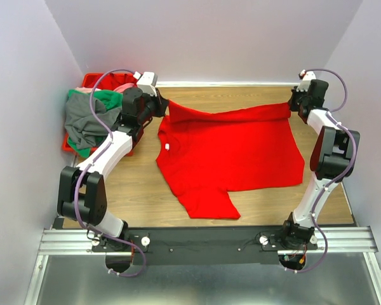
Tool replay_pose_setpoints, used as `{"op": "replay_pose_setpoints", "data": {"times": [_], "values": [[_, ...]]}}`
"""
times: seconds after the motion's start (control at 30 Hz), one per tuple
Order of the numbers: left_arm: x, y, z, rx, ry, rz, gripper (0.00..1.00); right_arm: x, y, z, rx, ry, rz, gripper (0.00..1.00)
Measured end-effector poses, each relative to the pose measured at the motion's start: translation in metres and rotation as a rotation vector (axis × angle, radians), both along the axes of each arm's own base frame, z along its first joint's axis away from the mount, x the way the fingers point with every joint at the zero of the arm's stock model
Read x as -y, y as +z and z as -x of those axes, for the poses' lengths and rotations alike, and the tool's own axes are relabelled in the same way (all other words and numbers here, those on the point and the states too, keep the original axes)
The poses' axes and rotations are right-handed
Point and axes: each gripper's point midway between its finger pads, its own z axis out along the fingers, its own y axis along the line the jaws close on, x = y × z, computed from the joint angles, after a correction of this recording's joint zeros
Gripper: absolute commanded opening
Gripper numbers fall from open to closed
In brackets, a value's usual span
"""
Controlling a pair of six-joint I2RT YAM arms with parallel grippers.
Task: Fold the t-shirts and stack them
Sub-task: Fold the tshirt
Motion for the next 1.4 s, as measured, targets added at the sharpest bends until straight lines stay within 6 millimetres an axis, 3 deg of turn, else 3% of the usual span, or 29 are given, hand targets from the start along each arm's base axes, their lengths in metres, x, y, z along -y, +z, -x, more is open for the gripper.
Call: {"op": "replay_pose_setpoints", "data": {"times": [0.63, 0.97, 1.17, 1.4], "values": [[0.005, -0.015, 0.025, -0.04, -0.063, 0.004, 0.0, 0.001, 0.004, 0.005, 0.001, -0.017, 0.0, 0.01], [0.008, -0.017, 0.029, -0.048, -0.085, 0.008, 0.0, 0.006, 0.025, -0.028, 0.072, -0.004, 0.007, 0.0], [0.009, -0.017, 0.03, -0.048, -0.096, 0.01, 0.0, 0.003, 0.022, -0.035, 0.077, 0.017, 0.0, 0.0], [0.01, -0.017, 0.03, -0.049, -0.101, 0.011, 0.0, 0.003, 0.003, -0.036, 0.047, 0.032, 0.011, 0.0]]}}
